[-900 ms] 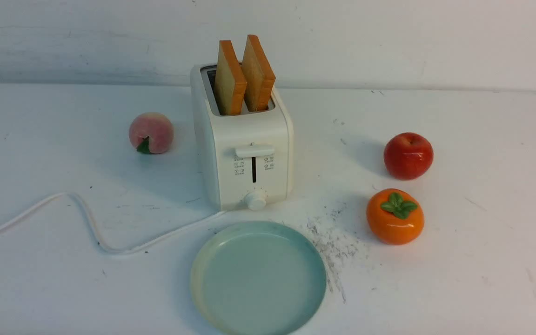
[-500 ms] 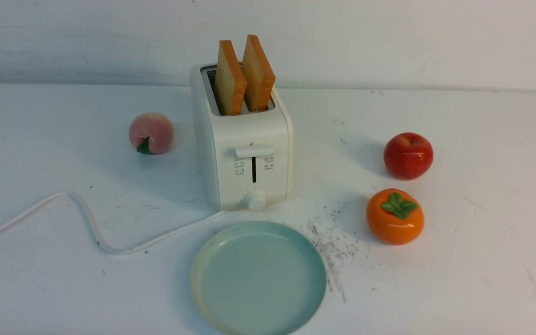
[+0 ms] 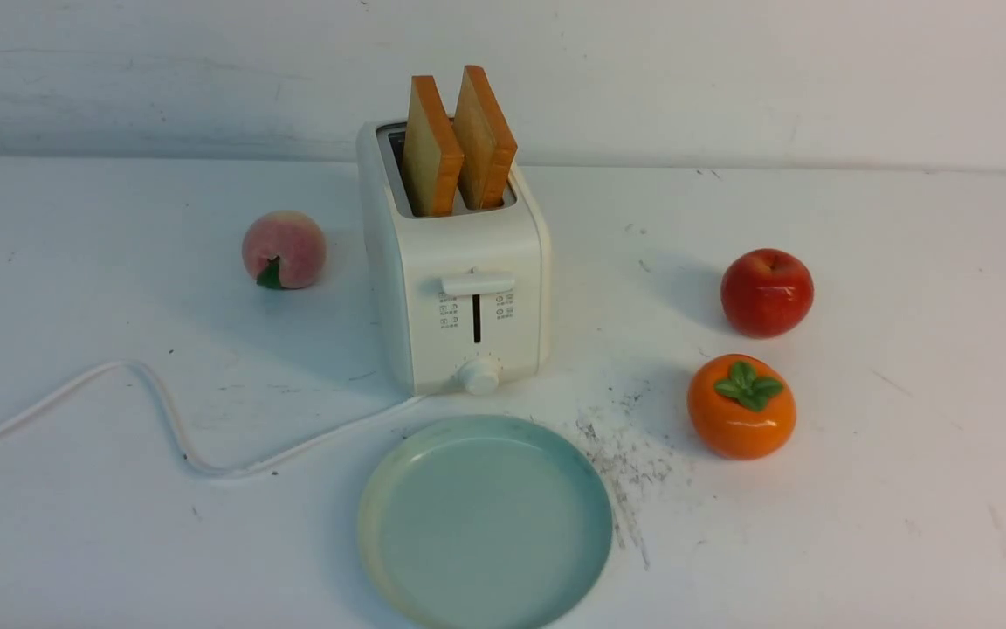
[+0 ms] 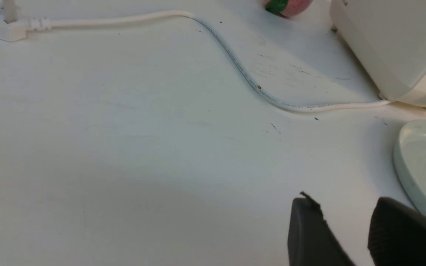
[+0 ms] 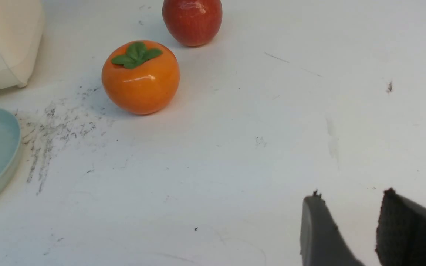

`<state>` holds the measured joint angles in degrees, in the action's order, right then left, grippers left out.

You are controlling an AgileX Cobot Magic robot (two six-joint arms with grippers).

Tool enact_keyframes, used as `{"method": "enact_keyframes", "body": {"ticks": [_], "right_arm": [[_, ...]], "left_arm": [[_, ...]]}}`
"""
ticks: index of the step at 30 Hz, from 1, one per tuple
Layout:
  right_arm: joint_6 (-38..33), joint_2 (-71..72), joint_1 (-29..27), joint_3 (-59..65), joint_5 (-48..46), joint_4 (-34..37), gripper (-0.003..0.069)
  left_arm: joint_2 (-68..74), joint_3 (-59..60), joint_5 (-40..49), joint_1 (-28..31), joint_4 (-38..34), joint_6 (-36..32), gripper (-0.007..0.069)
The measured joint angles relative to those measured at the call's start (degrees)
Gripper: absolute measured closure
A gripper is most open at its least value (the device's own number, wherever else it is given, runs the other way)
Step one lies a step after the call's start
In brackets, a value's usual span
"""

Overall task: Take toasted bread from bread machine on white table place on plate.
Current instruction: 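Grasp the toast slice in the toaster and pull it up out of the slot with the right gripper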

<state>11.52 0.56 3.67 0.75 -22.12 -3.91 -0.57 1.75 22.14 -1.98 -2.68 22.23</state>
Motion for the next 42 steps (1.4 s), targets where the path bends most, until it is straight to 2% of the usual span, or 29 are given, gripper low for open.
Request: {"method": "enact_keyframes", "body": {"ticks": [27,28,31,33,35,39,40,42], "right_arm": [[0.0,0.0,0.0,0.0,0.0,0.0,0.0419],[0.0,0.0,0.0,0.0,0.0,0.0,0.0419],[0.0,0.0,0.0,0.0,0.0,-0.3,0.0419],[0.0,0.0,0.0,0.0,-0.1,-0.5,0.0419],[0.0,0.0,0.0,0.0,-0.1,-1.7,0.0419],[1.2,0.0,0.0,0.0,0.1,-2.2,0.0419],[3.4,0.0,0.0,0.0,0.5,-0.1,0.0419],[11.7,0.0,0.0,0.3,1.6,9.7,0.0419]], "left_arm": [[0.0,0.0,0.0,0.0,-0.3,0.2,0.0387],[0.0,0.0,-0.2,0.0,-1.9,1.8,0.0387],[0.0,0.0,-2.0,0.0,-14.4,10.4,0.0387],[0.0,0.0,-2.6,0.0,-18.7,13.2,0.0387],[0.0,0.0,-3.6,0.0,-28.5,18.7,0.0387],[0.0,0.0,-3.9,0.0,-36.9,21.4,0.0386],[0.0,0.0,-3.9,0.0,-38.0,21.6,0.0386],[0.0,0.0,-3.9,0.0,-39.3,21.6,0.0386]]}}
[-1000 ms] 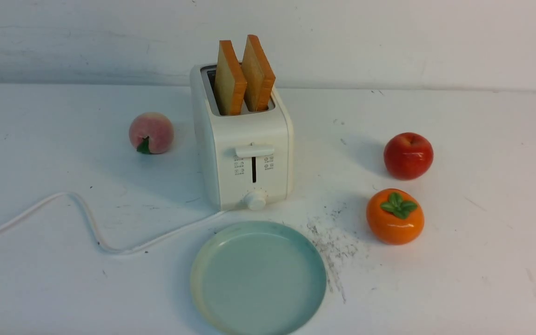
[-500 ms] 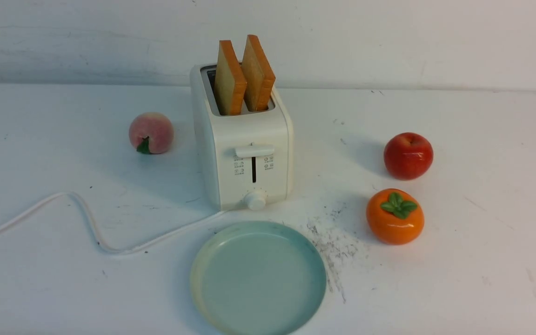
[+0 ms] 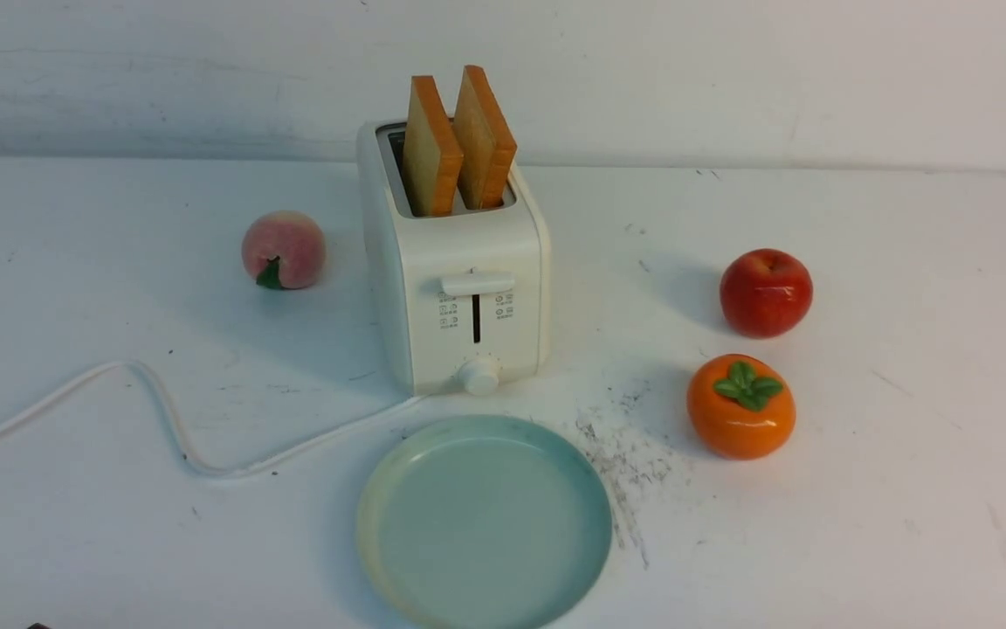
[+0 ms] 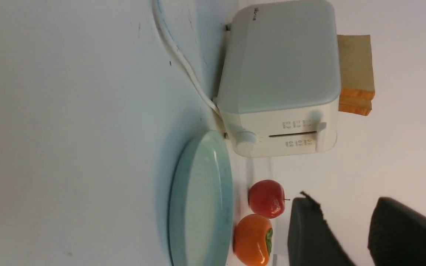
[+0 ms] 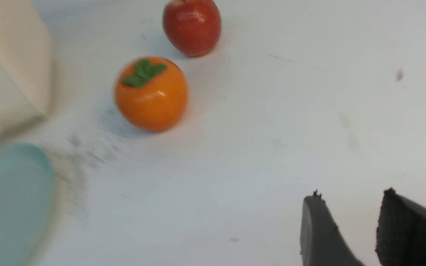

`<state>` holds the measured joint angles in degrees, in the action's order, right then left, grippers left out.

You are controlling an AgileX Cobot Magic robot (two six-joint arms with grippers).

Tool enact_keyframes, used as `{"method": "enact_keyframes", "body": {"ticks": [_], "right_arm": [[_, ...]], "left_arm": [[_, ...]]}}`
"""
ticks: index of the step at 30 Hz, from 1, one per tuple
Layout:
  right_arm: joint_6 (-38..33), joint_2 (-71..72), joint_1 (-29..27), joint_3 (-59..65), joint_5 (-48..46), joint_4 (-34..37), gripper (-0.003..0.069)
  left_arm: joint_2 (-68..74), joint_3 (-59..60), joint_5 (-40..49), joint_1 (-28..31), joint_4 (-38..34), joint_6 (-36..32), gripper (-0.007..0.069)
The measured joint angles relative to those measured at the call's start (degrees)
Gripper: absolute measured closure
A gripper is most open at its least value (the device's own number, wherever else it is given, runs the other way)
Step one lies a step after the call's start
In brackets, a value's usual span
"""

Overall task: Take toasted bread from bread machine on white table place on plate.
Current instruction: 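Grasp the toast slice in the toaster and pull it up out of the slot with the right gripper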

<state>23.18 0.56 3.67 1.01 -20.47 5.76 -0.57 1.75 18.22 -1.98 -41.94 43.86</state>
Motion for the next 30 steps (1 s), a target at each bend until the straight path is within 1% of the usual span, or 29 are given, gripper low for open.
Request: {"method": "enact_keyframes", "body": {"ticks": [1,2,3,4,5,6,8,12,13,15,16,17,18,19,20,21,22,23,25,27,28,29,30], "right_arm": [[0.8,0.0,0.0,0.1,0.1,2.1,0.0419],[6.5,0.0,0.0,0.2,0.3,9.1,0.0419],[10.8,0.0,0.0,0.2,0.3,13.6,0.0419],[13.6,0.0,0.0,0.3,0.2,17.3,0.0419],[14.1,0.0,0.0,0.3,0.2,18.6,0.0419],[16.6,0.0,0.0,0.3,0.2,22.0,0.0419],[17.5,0.0,0.0,0.3,0.2,24.0,0.0419],[18.3,0.0,0.0,0.3,0.7,25.2,0.0419],[18.3,0.0,0.0,0.4,1.3,25.3,0.0419],[18.5,0.0,0.0,0.4,5.2,25.6,0.0419],[18.5,0.0,0.0,0.4,5.8,25.6,0.0419],[18.4,0.0,0.0,0.4,13.3,25.6,0.0419],[18.0,0.0,0.0,0.4,17.4,25.6,0.0419],[16.8,0.0,0.0,0.4,22.8,25.5,0.0419],[16.5,-0.1,0.0,0.3,24.7,25.4,0.0419],[15.1,-0.4,0.0,-0.1,28.1,24.9,0.0421],[12.1,-1.6,0.0,-1.7,31.8,24.0,0.0431],[9.3,-3.3,0.0,-3.8,32.9,22.9,0.0445],[4.8,-6.1,0.0,-7.3,31.5,20.9,0.0474],[0.2,-10.5,0.0,-12.6,26.4,18.0,0.0517],[-2.6,-13.4,0.0,-15.9,21.6,15.6,0.0556],[-3.4,-14.3,0.0,-16.5,19.7,15.2,0.0561],[-5.9,-17.9,0.0,-20.9,13.0,13.6,0.06]], "left_arm": [[0.0,0.0,0.0,0.0,-0.1,0.0,0.0386],[0.0,0.0,-0.1,0.0,-0.3,0.0,0.0386],[0.0,0.0,-0.1,0.0,-0.4,0.0,0.0386],[0.0,0.0,-0.1,0.0,-0.4,0.0,0.0386],[0.0,0.0,-0.1,0.0,-0.4,0.0,0.0386],[0.0,0.0,-0.1,0.0,-0.5,0.0,0.0386],[0.0,0.0,-0.1,0.0,-0.5,0.0,0.0386],[0.0,0.0,-0.2,0.0,-1.2,0.0,0.0386],[0.0,0.1,-0.6,0.0,-2.5,0.0,0.0386],[0.0,-0.3,-3.4,0.0,-7.4,-0.8,0.0396],[0.0,-0.5,-3.8,0.0,-8.4,-1.0,0.04],[0.0,-3.4,-7.0,0.0,-11.7,-5.2,0.0424],[0.0,-5.6,-8.1,0.0,-12.9,-7.2,0.0442],[0.0,-8.7,-9.8,0.0,-14.2,-11.7,0.0472],[0.0,-10.0,-10.2,0.0,-14.3,-13.4,0.0477],[0.0,-12.8,-10.5,0.0,-14.9,-16.7,0.0501],[0.4,-17.5,-10.0,0.0,-15.4,-22.4,0.0552],[1.8,-21.4,-8.2,0.0,-15.7,-27.0,0.0585],[5.2,-25.9,-4.0,0.0,-15.7,-32.4,0.0638],[10.0,-30.2,3.3,0.0,-15.7,-37.8,0.0638],[13.7,-32.0,8.5,0.0,-15.5,-40.5,0.0638],[14.9,-32.5,9.4,0.0,-15.4,-40.9,0.0638],[19.7,-33.8,17.0,0.0,-14.7,-43.9,0.0638]]}}
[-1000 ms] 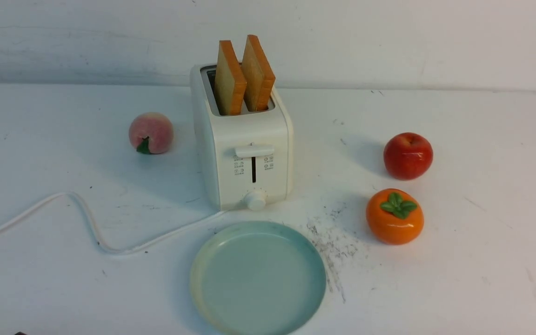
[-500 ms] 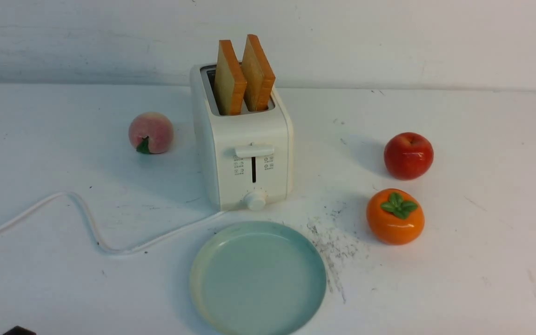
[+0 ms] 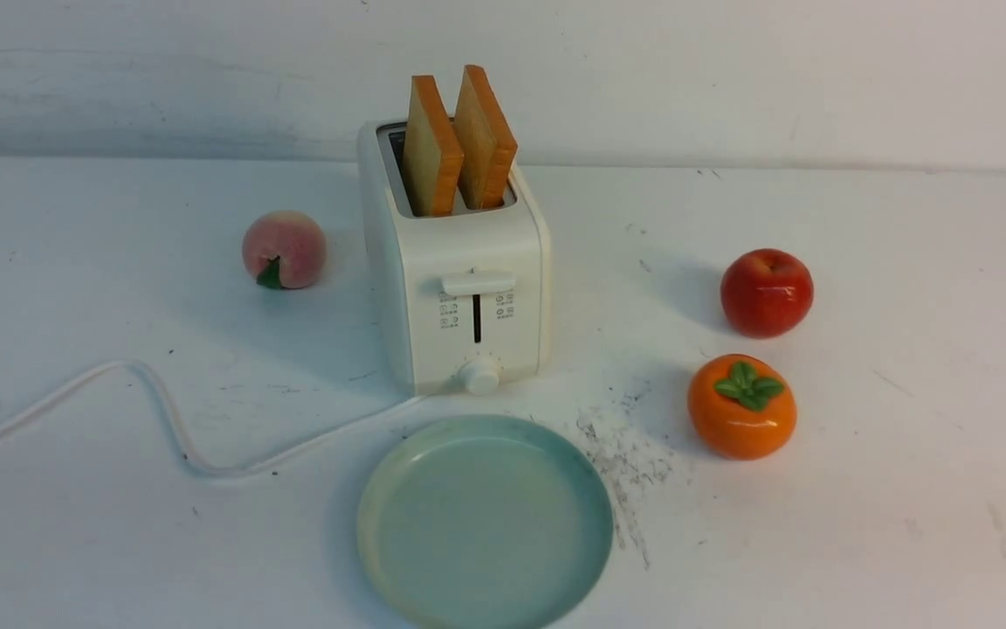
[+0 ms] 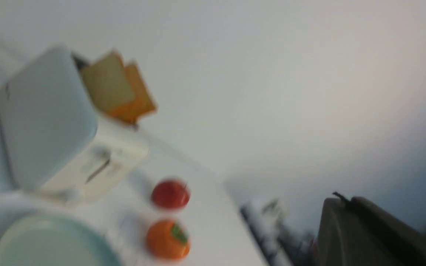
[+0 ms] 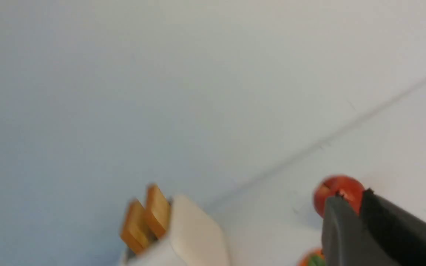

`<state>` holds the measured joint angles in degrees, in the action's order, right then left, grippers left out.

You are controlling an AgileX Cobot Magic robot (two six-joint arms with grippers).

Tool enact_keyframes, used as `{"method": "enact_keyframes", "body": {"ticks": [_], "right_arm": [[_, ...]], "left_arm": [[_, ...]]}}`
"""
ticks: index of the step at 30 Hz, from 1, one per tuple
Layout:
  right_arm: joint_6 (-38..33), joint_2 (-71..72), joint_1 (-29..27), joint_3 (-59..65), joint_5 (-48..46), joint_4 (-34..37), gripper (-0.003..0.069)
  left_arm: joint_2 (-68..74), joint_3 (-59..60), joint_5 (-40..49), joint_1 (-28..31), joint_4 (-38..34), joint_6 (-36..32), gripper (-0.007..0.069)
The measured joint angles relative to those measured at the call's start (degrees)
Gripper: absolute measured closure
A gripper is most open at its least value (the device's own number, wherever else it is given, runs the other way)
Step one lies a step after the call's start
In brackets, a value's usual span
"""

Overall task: Take toasted bread from bread machine on white table place on plate.
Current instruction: 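Grasp the toast slice in the toaster and pull it up out of the slot with the right gripper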

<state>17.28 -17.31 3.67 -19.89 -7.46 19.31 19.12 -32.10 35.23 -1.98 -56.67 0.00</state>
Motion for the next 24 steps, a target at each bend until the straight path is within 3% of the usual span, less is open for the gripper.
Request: {"method": "enact_keyframes", "body": {"ticks": [1,2,3,6,9,10,11,14,20,24], "right_arm": [[-1.7,-3.0,0.0,-2.5,-5.9,-0.9,0.063],[-1.7,-3.0,0.0,-3.0,-5.9,-1.0,0.0635],[-4.2,-8.1,0.0,-6.8,-15.3,-1.2,0.0666],[-9.9,-15.6,0.0,-11.1,-26.3,-0.1,0.0677],[-16.0,-21.4,0.0,-13.5,-33.3,2.6,0.0677],[-21.7,-26.2,0.0,-15.5,-39.2,6.6,0.0675],[-22.3,-27.4,0.0,-16.0,-40.8,7.1,0.0674],[-32.3,-37.9,0.0,-20.2,-53.1,17.8,0.0668],[-44.0,-48.8,0.3,-26.6,-59.6,35.1,0.0667],[-49.2,-55.3,4.5,-36.2,-59.5,40.4,0.0666]], "left_arm": [[4.2,-0.5,4.7,0.0,0.6,-1.5,0.0638],[4.2,-0.5,5.6,0.0,0.7,-1.7,0.0638],[11.4,-0.6,12.9,0.0,1.6,-3.5,0.0638],[20.9,-0.6,21.1,0.0,2.9,-5.0,0.0638],[26.5,-0.6,23.1,0.0,3.1,-5.3,0.0638],[30.9,-0.6,23.3,0.0,3.1,-5.8,0.0638],[31.3,-0.6,23.3,0.0,3.1,-6.0,0.0638],[37.5,-0.8,22.4,0.0,3.2,-7.5,0.0638],[42.3,-0.8,19.1,0.0,3.7,-10.0,0.0638],[43.8,-0.8,17.5,0.0,4.8,-10.8,0.0638]]}}
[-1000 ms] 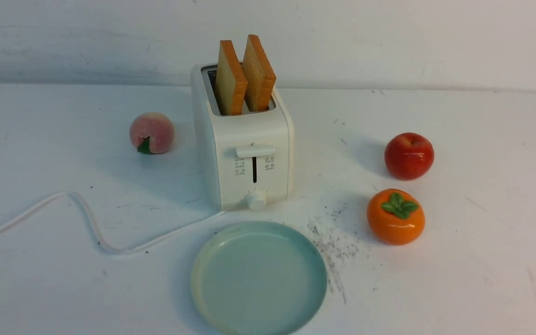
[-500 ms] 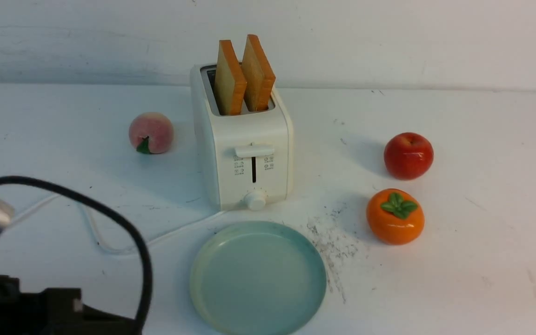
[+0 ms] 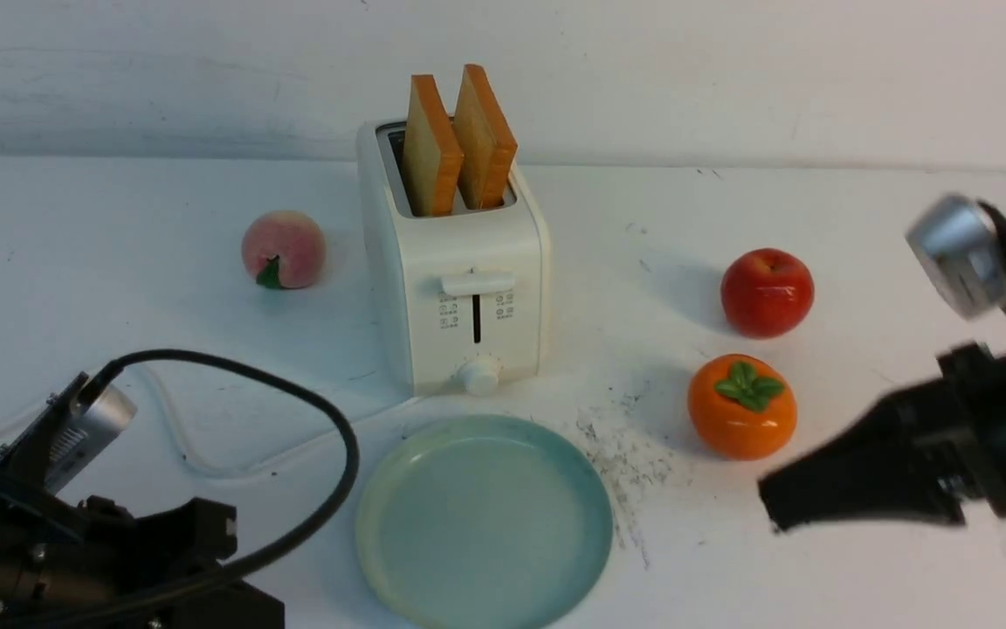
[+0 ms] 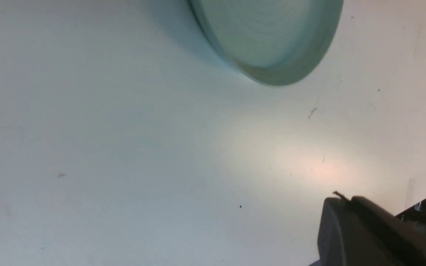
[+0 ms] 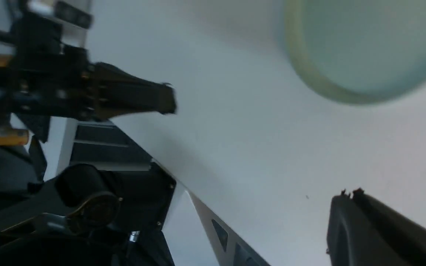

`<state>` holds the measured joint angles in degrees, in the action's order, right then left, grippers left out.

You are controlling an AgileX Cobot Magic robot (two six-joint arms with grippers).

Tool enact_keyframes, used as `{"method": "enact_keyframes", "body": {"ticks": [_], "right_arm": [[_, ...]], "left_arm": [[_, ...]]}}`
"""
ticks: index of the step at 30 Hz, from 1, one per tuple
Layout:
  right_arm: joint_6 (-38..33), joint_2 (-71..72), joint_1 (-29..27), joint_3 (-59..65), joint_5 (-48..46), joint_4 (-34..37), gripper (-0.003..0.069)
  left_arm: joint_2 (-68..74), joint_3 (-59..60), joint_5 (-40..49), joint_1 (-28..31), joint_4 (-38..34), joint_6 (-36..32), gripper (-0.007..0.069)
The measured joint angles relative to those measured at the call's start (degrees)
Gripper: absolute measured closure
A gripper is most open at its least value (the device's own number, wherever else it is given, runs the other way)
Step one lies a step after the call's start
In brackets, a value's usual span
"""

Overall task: Take toasted bread from bread machine on white table place on plate.
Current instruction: 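Grasp the toast slice in the toaster and pull it up out of the slot with the right gripper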

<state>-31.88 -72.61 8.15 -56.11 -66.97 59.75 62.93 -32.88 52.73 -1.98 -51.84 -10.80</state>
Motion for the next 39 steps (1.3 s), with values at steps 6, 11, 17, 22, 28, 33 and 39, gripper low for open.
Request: {"method": "enact_keyframes", "body": {"ticks": [6,11,17,22,28,33,39], "right_arm": [[4.3,-10.7,8.0,-18.2,3.0,-9.2,0.0664],[21.3,-24.8,13.8,-38.4,3.7,-30.9,0.0661],[31.9,-35.4,15.4,-53.7,8.5,-40.8,0.0619],[32.8,-41.5,15.5,-61.2,15.1,-41.4,0.0486],[32.9,-45.3,15.5,-62.7,22.6,-40.9,0.0306],[32.9,-47.6,15.5,-62.8,27.4,-38.5,0.0225],[32.8,-48.1,15.5,-62.8,29.1,-36.4,0.0222]], "left_arm": [[0.1,-0.2,-0.5,0.0,0.3,0.0,0.0638],[0.1,-0.2,-0.8,0.0,0.3,0.0,0.0638],[0.1,-0.2,-0.9,0.0,0.3,0.0,0.0636],[0.1,-0.2,-1.9,0.0,0.3,0.0,0.063],[0.1,-0.2,-2.7,0.0,0.3,-0.2,0.0624],[0.1,-0.2,-2.7,0.0,0.3,-0.2,0.062],[0.3,-0.2,-2.7,0.0,0.3,-0.2,0.0608]]}}
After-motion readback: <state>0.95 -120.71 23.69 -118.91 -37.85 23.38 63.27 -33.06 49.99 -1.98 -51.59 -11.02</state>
